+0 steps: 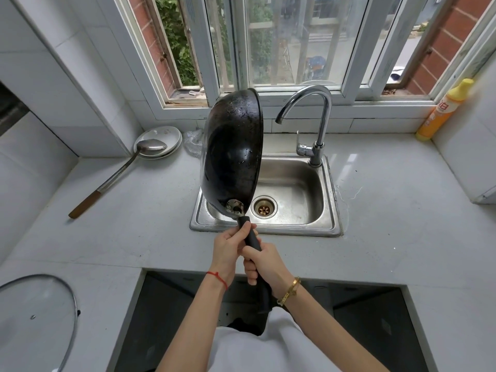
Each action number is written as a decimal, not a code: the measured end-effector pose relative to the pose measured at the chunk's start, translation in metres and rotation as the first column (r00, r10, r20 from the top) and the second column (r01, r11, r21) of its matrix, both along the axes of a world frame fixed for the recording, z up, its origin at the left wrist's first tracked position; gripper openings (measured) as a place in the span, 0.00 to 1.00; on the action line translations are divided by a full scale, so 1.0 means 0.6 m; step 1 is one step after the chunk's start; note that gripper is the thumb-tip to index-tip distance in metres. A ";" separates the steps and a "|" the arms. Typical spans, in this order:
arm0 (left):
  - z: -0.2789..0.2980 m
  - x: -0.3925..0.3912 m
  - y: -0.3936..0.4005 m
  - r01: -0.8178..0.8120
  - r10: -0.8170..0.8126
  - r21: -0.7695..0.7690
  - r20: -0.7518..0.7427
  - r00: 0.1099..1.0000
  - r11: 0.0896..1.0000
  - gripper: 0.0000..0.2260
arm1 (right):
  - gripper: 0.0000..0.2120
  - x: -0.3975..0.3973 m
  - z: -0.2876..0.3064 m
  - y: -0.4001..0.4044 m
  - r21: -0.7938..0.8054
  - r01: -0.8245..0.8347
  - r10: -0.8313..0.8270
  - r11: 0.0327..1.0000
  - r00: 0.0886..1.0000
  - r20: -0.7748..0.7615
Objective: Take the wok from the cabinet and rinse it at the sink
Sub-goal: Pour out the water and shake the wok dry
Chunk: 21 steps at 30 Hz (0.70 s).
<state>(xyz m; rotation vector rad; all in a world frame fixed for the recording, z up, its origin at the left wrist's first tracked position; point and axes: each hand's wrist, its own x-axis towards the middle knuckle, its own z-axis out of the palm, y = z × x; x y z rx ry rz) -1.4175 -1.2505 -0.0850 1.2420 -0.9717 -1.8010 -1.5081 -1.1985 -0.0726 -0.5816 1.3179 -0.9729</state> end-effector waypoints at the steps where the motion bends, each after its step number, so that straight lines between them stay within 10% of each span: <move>1: 0.001 0.001 0.001 0.000 0.000 -0.003 -0.004 1.000 1.000 0.14 | 0.08 0.001 0.001 0.001 -0.010 0.000 0.000 1.000 1.000 -0.009; 21: 0.005 -0.012 0.071 0.001 -0.001 -0.018 0.004 1.000 1.000 0.09 | 0.10 -0.002 -0.029 0.074 -0.235 -0.011 -0.132 0.972 0.800 -0.585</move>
